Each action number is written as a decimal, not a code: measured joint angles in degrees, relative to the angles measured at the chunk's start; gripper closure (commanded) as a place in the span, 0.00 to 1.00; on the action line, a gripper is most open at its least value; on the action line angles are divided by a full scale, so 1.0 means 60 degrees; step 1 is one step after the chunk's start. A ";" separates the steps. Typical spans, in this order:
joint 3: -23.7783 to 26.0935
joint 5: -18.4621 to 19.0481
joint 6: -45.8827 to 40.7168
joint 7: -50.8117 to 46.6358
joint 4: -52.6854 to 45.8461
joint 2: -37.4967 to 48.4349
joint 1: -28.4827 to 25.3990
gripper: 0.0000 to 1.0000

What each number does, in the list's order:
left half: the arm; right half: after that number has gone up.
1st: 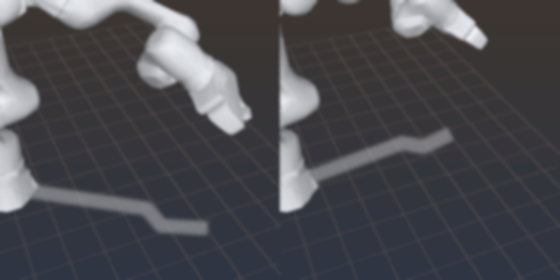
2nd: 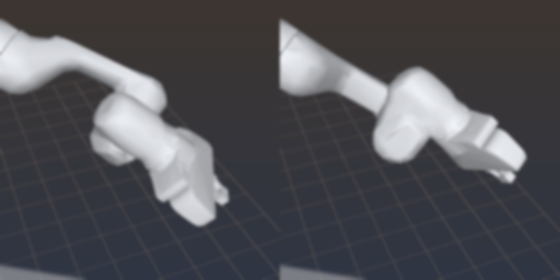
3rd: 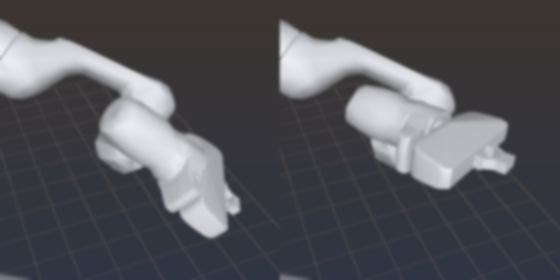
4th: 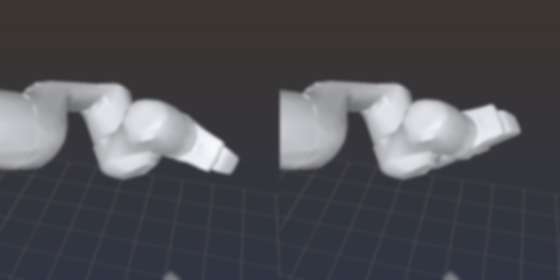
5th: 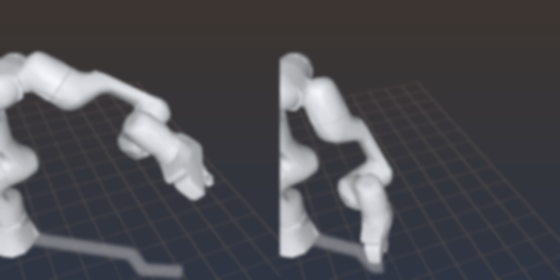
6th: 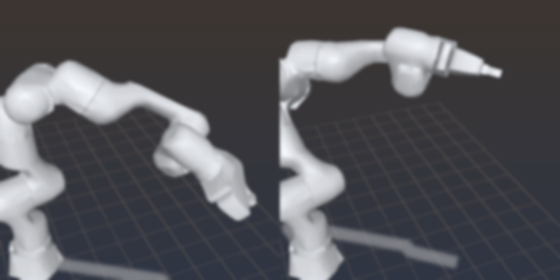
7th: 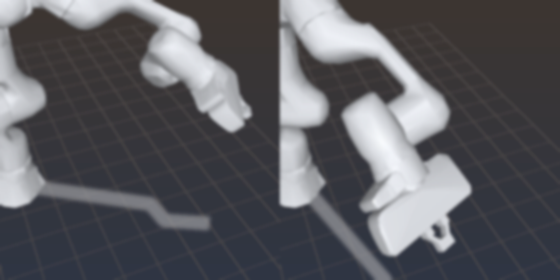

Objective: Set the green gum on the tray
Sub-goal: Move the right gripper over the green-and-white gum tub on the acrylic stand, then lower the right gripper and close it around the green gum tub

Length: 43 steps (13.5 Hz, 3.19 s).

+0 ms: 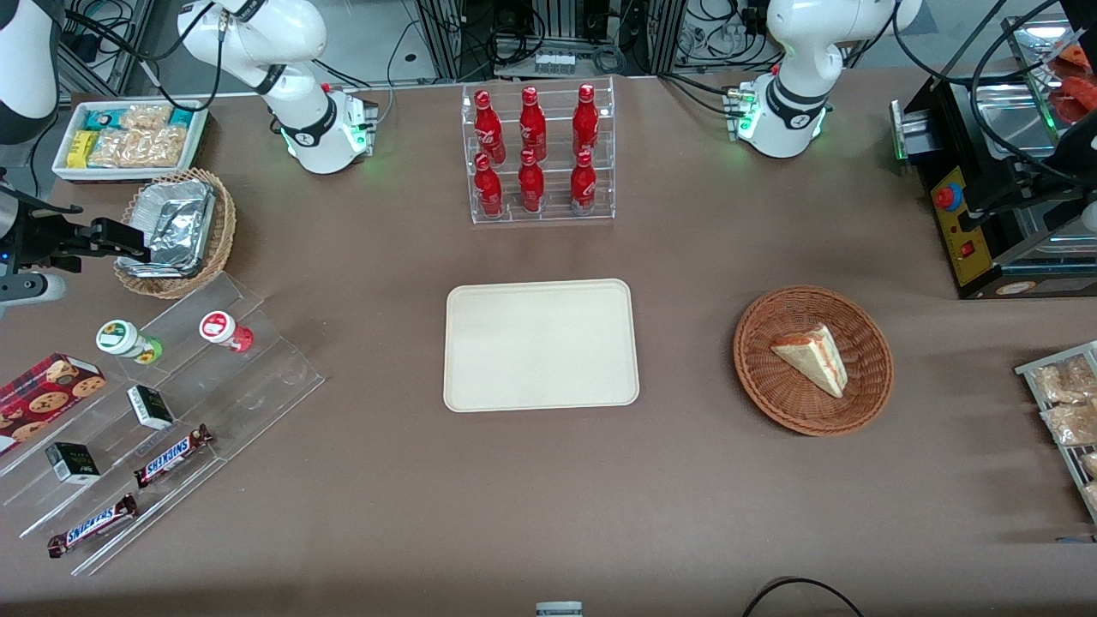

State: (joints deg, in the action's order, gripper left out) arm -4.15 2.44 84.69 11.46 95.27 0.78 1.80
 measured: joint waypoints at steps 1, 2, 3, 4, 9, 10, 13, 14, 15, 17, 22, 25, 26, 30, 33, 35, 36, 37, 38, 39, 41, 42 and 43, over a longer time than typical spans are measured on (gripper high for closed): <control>-0.0010 0.0000 0.0000 -0.0009 0.0000 0.0000 0.0005 0.01; -0.0031 0.0000 0.0000 -0.0014 0.0000 -0.0002 0.0022 0.01; -0.0057 0.0000 0.0001 -0.0014 0.0000 -0.0009 0.0044 0.01; -0.0075 -0.0001 0.0011 -0.0014 0.0001 -0.0026 0.0053 0.01; -0.0082 -0.0014 0.0522 -0.0010 0.0451 -0.0117 0.0054 0.01; -0.0091 -0.0014 0.0790 -0.0008 0.0676 -0.0112 0.0054 0.01; -0.0113 -0.0014 0.1715 0.0333 0.1476 0.0008 0.0185 0.01; -0.0117 -0.0015 0.2106 0.0683 0.1848 0.0128 0.0294 0.01; -0.0122 -0.0015 0.2523 0.1079 0.2266 0.0277 0.0435 0.01; -0.0129 -0.0015 0.3286 0.2175 0.3042 0.0578 0.0779 0.01; -0.0154 -0.0016 0.4468 0.6279 0.3945 0.0718 0.1638 0.01; -0.0172 -0.0016 0.5075 0.8125 0.4319 0.0643 0.1958 0.01; -0.0172 -0.0016 0.5204 0.8444 0.4377 0.0592 0.2007 0.01; -0.0171 -0.0019 0.5691 0.8742 0.4415 0.0356 0.2057 0.01; -0.0171 -0.0036 0.6074 0.8771 0.4415 0.0165 0.2057 0.01; -0.0171 -0.0089 0.6320 0.8853 0.4415 0.0037 0.2072 0.01; -0.0171 -0.0219 0.6443 0.8971 0.4414 -0.0036 0.2106 0.01; -0.0172 -0.0329 0.6539 0.9078 0.4411 -0.0116 0.2148 0.01; -0.0173 -0.0380 0.6620 0.9158 0.4397 -0.0197 0.2179 0.01; -0.0173 -0.0392 0.6680 0.9195 0.4365 -0.0271 0.2199 0.01; -0.0173 -0.0394 0.6796 0.9222 0.4292 -0.0390 0.2216 0.01; -0.0173 -0.0398 0.6852 0.9242 0.4281 -0.0435 0.2237 0.01; -0.0174 -0.0426 0.6928 0.9279 0.4281 -0.0486 0.2295 0.01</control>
State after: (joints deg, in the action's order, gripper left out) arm -5.20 -0.11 126.26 67.14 120.95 -2.14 15.57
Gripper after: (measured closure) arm 0.004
